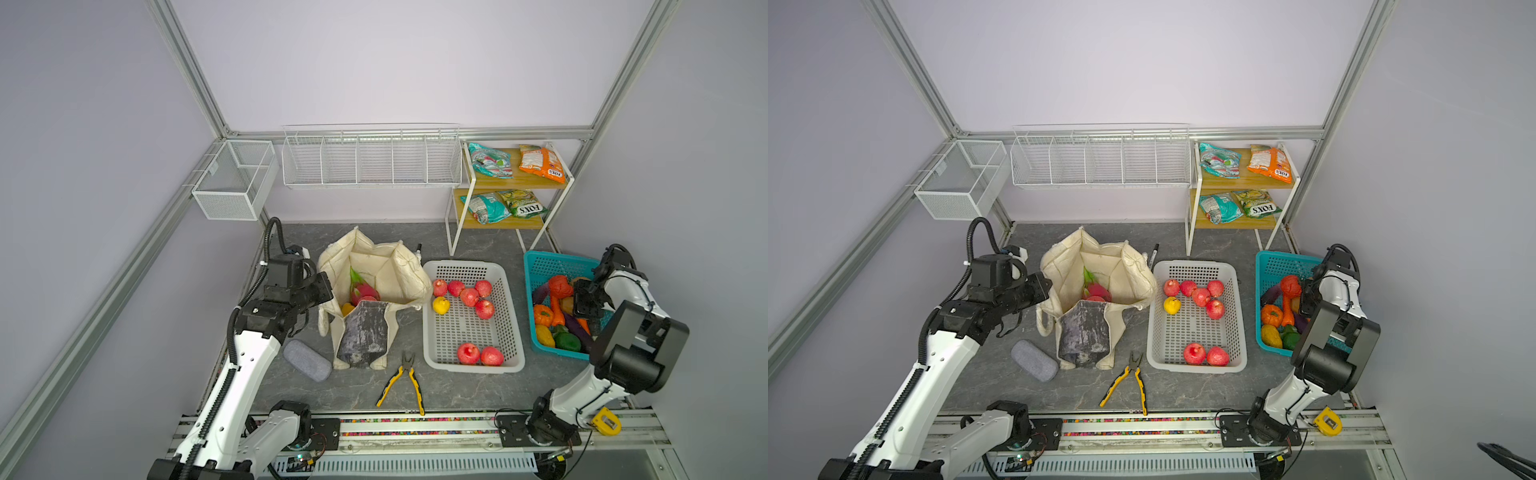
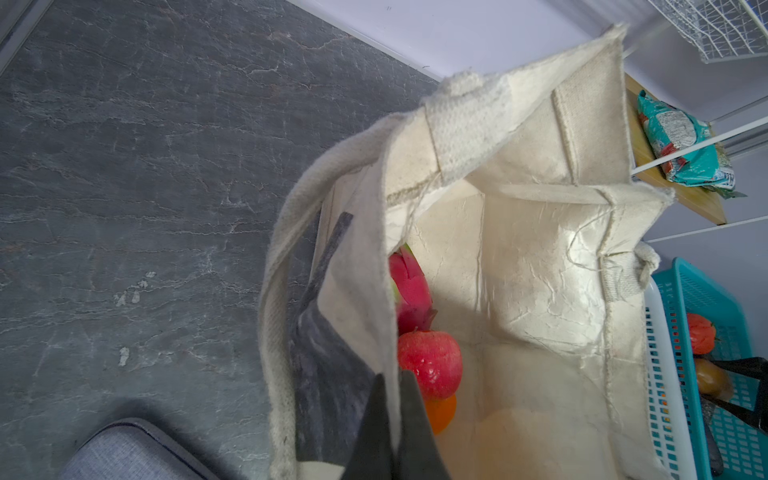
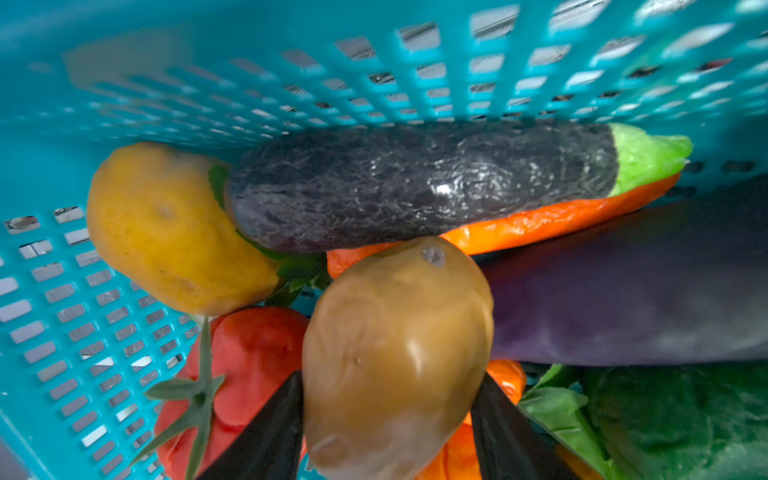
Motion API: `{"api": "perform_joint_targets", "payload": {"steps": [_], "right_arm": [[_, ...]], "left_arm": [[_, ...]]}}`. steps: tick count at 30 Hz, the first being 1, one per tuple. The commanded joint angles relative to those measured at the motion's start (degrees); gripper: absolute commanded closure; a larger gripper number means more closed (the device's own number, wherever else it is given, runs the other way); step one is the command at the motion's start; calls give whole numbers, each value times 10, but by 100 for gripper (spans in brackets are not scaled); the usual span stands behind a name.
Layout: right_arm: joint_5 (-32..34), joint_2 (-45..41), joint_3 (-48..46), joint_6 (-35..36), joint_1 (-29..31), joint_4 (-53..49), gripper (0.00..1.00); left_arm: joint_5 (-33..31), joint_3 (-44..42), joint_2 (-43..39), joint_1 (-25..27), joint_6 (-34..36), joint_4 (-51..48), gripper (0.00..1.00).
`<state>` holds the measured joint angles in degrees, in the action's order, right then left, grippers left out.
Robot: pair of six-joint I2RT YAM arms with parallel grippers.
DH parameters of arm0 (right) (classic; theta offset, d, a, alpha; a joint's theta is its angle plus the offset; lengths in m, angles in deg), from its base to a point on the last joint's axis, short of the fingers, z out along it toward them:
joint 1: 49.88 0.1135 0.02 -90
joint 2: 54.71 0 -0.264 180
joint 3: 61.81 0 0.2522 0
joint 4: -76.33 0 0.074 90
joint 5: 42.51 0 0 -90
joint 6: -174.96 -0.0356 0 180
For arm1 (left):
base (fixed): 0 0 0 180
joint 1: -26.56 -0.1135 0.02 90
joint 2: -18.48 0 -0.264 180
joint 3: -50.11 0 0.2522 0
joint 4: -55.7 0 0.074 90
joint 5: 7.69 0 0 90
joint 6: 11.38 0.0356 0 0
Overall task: Place the food into the grocery bag and tie it
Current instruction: 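Close the right gripper on the brown potato and lift it, then carry the brown potato with the right gripper over the tote bag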
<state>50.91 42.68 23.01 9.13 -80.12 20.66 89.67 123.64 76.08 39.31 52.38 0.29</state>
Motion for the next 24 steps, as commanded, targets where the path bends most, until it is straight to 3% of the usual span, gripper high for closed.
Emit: {"api": "perform_joint_targets", "payload": {"steps": [1, 9, 24], "right_arm": [[12, -3, -8, -20, -3, 1, 44], [1, -17, 2, -17, -3, 6, 61], [-31, -155, 0, -13, 25, -41, 62]], "left_arm": [[-2, 15, -10, -1, 8, -17, 100], [-6, 18, -17, 0, 13, -26, 100], [-1, 17, -23, 0, 9, -31, 100]]}}
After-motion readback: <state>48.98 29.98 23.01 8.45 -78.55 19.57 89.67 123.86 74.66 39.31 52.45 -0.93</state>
